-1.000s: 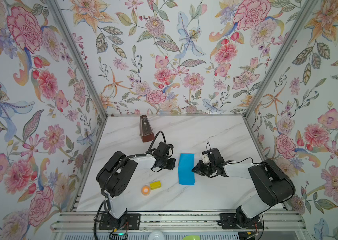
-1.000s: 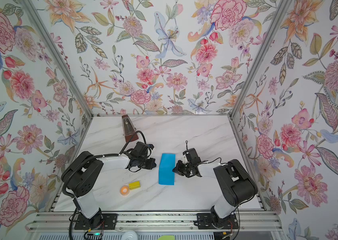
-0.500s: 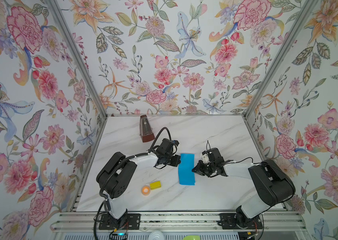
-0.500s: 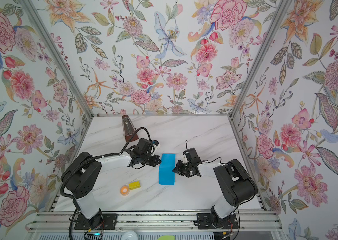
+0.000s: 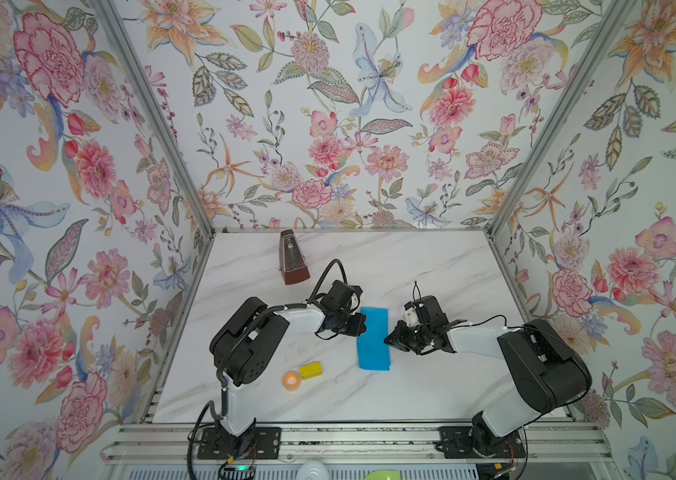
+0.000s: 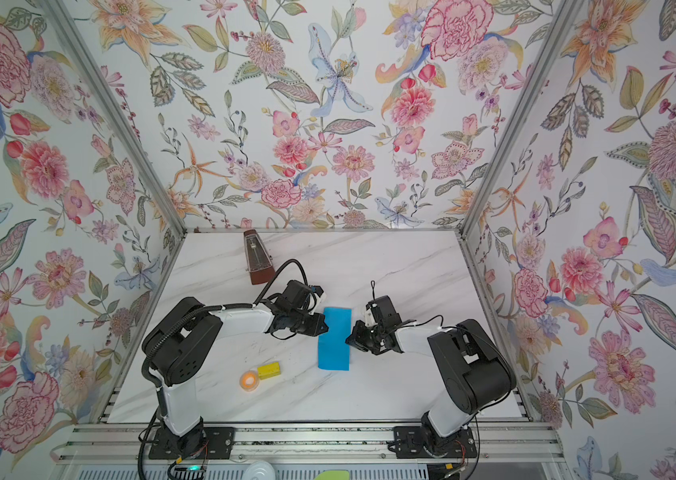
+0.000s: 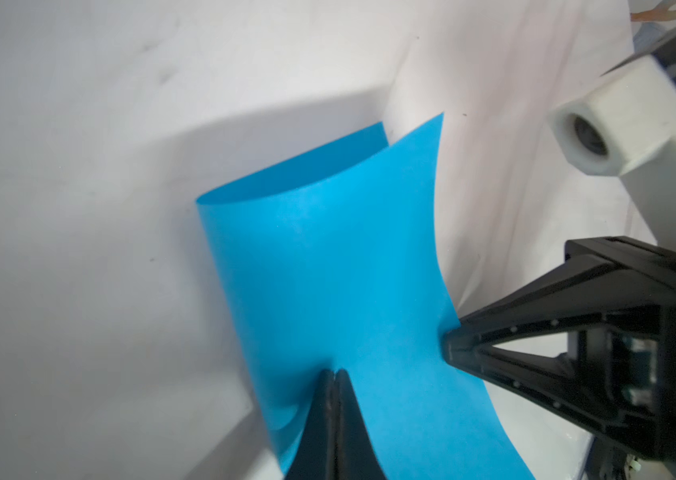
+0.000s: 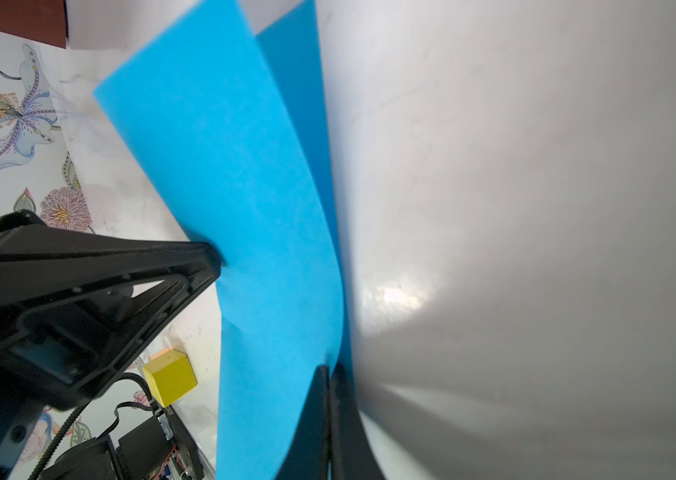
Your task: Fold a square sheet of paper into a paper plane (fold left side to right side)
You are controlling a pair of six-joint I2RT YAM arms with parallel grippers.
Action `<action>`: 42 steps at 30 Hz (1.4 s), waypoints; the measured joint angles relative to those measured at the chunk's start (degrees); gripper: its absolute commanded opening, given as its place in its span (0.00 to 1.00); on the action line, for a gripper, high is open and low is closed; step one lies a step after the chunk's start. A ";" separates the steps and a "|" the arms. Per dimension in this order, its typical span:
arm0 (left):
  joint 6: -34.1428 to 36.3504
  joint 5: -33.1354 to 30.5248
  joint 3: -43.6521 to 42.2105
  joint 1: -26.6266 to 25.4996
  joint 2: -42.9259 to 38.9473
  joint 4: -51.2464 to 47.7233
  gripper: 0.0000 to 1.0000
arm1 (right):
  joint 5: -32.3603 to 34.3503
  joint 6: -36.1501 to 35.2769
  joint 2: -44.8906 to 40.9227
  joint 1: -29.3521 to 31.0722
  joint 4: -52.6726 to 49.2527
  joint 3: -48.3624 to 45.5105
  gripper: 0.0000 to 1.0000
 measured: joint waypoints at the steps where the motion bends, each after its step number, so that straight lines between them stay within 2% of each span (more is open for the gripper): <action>1: 0.13 -0.63 0.00 0.11 0.09 -0.52 0.03 | 0.00 0.00 0.00 0.00 -0.02 0.00 0.06; 17: 2.91 -5.60 0.39 3.37 -0.81 -2.36 0.03 | 0.04 0.00 -0.02 0.00 -0.02 -0.02 0.06; 27: 1.33 -4.59 1.62 -0.07 -2.93 -1.64 0.03 | 0.02 -0.02 -0.02 0.00 -0.02 -0.02 0.06; 34: 0.24 -2.60 2.86 -0.81 0.81 1.90 0.01 | 0.02 -0.17 -0.02 0.00 -0.09 -0.02 0.06; 42: 0.31 -6.82 2.82 0.04 2.32 1.44 0.00 | 0.31 -0.20 -0.22 0.00 -0.46 -0.02 0.06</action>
